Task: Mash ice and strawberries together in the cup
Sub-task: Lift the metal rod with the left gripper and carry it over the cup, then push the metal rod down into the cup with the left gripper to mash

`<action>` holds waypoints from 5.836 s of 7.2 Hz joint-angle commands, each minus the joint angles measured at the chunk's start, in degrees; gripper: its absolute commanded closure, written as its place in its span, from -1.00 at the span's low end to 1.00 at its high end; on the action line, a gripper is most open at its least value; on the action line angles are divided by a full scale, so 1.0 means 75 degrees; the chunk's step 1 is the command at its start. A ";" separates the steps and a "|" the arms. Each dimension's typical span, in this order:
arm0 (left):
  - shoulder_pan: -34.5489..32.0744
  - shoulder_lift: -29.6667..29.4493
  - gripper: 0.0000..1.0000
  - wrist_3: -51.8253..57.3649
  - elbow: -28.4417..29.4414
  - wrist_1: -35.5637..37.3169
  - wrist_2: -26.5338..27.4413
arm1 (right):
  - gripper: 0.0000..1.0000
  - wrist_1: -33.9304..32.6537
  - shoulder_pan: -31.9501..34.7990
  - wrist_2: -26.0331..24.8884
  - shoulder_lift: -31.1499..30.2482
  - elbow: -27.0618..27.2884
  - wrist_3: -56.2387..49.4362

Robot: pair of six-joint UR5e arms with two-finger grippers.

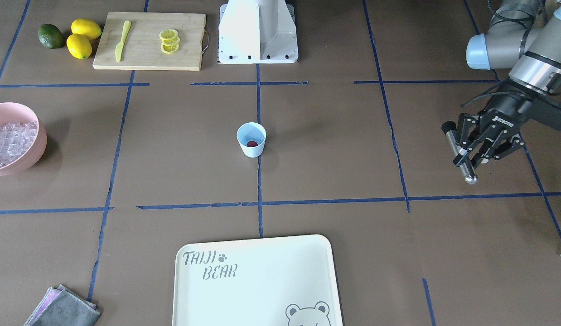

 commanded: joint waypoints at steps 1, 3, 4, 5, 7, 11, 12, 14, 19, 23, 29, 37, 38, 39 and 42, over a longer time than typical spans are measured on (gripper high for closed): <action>0.1122 -0.0106 1.00 -0.0056 -0.1126 -0.0031 0.2034 | -0.98 0.0017 0.0000 0.0045 -0.0030 -0.0023 0.0005; 0.2154 -0.0153 1.00 0.0037 -0.1773 -0.0555 0.3826 | -0.98 0.0017 0.0000 0.0069 -0.0030 -0.0011 -0.0007; 0.2588 -0.0165 1.00 0.0142 -0.1752 -0.1266 0.4693 | -0.98 0.0017 -0.0012 0.0069 -0.0019 -0.0011 -0.0019; 0.2998 -0.0420 1.00 0.0746 -0.1717 -0.1482 0.5097 | -0.98 -0.0006 -0.0012 0.0045 -0.0007 -0.0022 -0.0065; 0.3341 -0.0785 1.00 0.1267 -0.1611 -0.2160 0.5463 | -0.98 -0.0006 -0.0012 0.0034 -0.0007 -0.0034 -0.0089; 0.4759 -0.1979 1.00 0.2333 0.0656 -0.4911 0.7769 | -0.98 -0.0007 -0.0023 0.0080 0.0005 -0.0046 -0.0066; 0.4795 -0.2225 1.00 0.2334 0.0987 -0.5161 0.8039 | -0.98 -0.0007 -0.0023 0.0069 0.0016 -0.0046 -0.0066; 0.5238 -0.2449 1.00 0.2358 0.1026 -0.5152 0.8321 | -0.98 -0.0007 -0.0023 0.0104 0.0028 -0.0034 -0.0042; 0.5616 -0.3469 1.00 0.2416 0.2079 -0.5070 0.8698 | -0.98 -0.0030 -0.0024 0.0116 0.0028 -0.0046 -0.0042; 0.5919 -0.4091 1.00 0.2393 0.2982 -0.5082 0.8943 | -0.98 -0.0030 -0.0035 0.0127 0.0028 -0.0058 -0.0019; 0.6061 -0.4173 1.00 0.2381 0.3428 -0.5129 0.9120 | -0.98 -0.0042 -0.0035 0.0127 0.0028 -0.0058 -0.0007; 0.6225 -0.4302 1.00 0.2346 0.3921 -0.5176 0.9460 | -0.98 -0.0053 -0.0035 0.0127 0.0040 -0.0140 0.0005; 0.6225 -0.4313 1.00 0.2346 0.3921 -0.5164 0.9460 | -0.98 -0.0053 -0.0024 0.0127 0.0040 -0.0140 0.0005; 0.6225 -0.4337 1.00 0.2346 0.3851 -0.5164 0.9448 | -0.98 -0.0042 -0.0035 0.0127 0.0028 -0.0221 -0.0019; 0.6074 -0.4291 1.00 0.2381 0.2824 -0.5071 0.9320 | -0.98 -0.0007 -0.0024 0.0104 0.0040 -0.0538 -0.0089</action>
